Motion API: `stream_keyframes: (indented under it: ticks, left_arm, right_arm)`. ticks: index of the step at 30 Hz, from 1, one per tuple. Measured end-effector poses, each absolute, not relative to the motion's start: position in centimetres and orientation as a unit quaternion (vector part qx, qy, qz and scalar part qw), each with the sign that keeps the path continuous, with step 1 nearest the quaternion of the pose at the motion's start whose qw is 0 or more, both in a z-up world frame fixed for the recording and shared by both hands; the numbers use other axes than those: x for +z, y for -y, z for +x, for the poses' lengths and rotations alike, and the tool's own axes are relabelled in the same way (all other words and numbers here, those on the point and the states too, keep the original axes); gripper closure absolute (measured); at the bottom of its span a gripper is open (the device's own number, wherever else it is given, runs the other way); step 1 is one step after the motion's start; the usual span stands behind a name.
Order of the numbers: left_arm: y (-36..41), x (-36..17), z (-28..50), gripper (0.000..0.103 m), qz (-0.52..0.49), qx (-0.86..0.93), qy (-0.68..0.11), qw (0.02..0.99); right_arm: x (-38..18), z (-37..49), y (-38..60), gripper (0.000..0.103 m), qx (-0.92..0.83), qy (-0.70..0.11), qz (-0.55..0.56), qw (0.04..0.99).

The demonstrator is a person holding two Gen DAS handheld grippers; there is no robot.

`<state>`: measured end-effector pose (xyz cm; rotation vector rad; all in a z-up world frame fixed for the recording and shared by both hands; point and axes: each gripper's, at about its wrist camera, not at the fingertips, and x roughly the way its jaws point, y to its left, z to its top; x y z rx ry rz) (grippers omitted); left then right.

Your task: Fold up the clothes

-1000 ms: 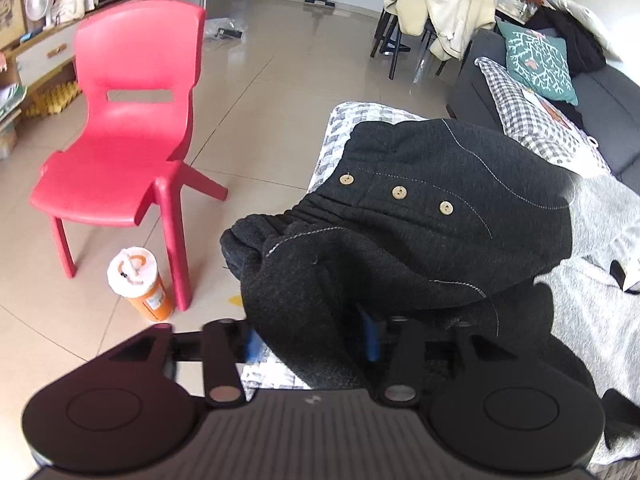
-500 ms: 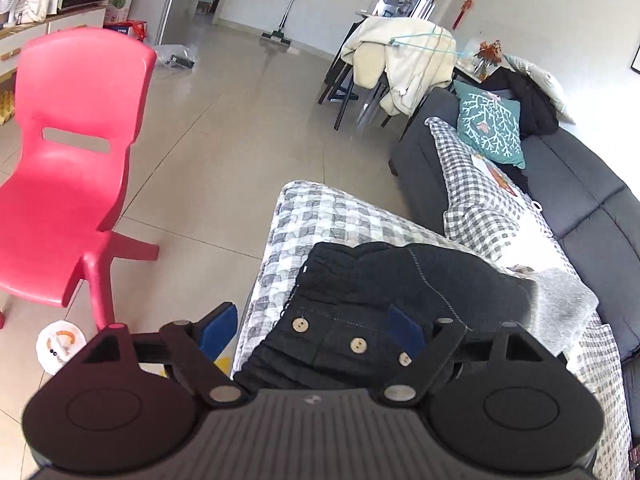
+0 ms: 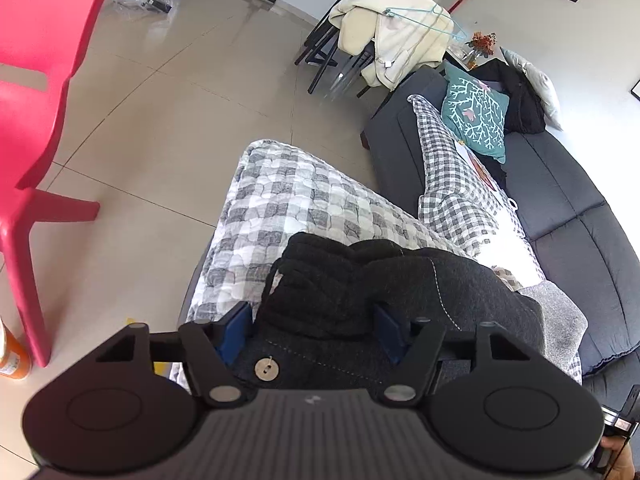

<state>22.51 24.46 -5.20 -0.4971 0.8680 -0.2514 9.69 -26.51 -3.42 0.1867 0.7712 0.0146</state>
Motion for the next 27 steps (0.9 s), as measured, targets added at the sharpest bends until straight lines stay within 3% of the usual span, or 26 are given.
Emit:
stream_keyframes:
  ticks: [2,3,4,7,12,18,27]
  left_arm:
    - [-24.2,-5.2,22.7,0.051,-0.238,-0.115,-0.409,0.873]
    - [-24.0,-5.1,22.8,0.054,-0.238,-0.11,-0.403,0.877]
    - [-23.7,-5.0,22.8,0.056,-0.238,-0.103,-0.394,0.882]
    - [-23.1,-4.7,22.4,0.063,-0.245,-0.081,-0.367,0.894]
    - [-22.6,-2.9,21.7,0.066,-0.236,-0.042,-0.324,0.915]
    - [-24.9,-1.4,21.4,0.067,-0.297,0.005,-0.287,0.911]
    - [-22.9,0.4,22.2,0.066,-0.282,0.044,-0.254,0.924]
  right_arm:
    - [-3.9,10.1,26.3,0.063,0.003,-0.362,0.097,0.927]
    - [-4.0,10.7,26.2,0.07,0.006,-0.349,0.1,0.932]
    - [-3.9,10.8,26.0,0.084,0.012,-0.342,0.098,0.934]
    - [-2.6,10.1,25.0,0.089,0.003,-0.323,0.057,0.945]
    - [1.6,9.0,24.0,0.093,-0.038,-0.272,-0.033,0.961]
    - [5.9,6.6,24.8,0.093,-0.07,-0.237,-0.109,0.963]
    - [5.1,8.2,23.0,0.09,-0.075,-0.244,-0.204,0.945]
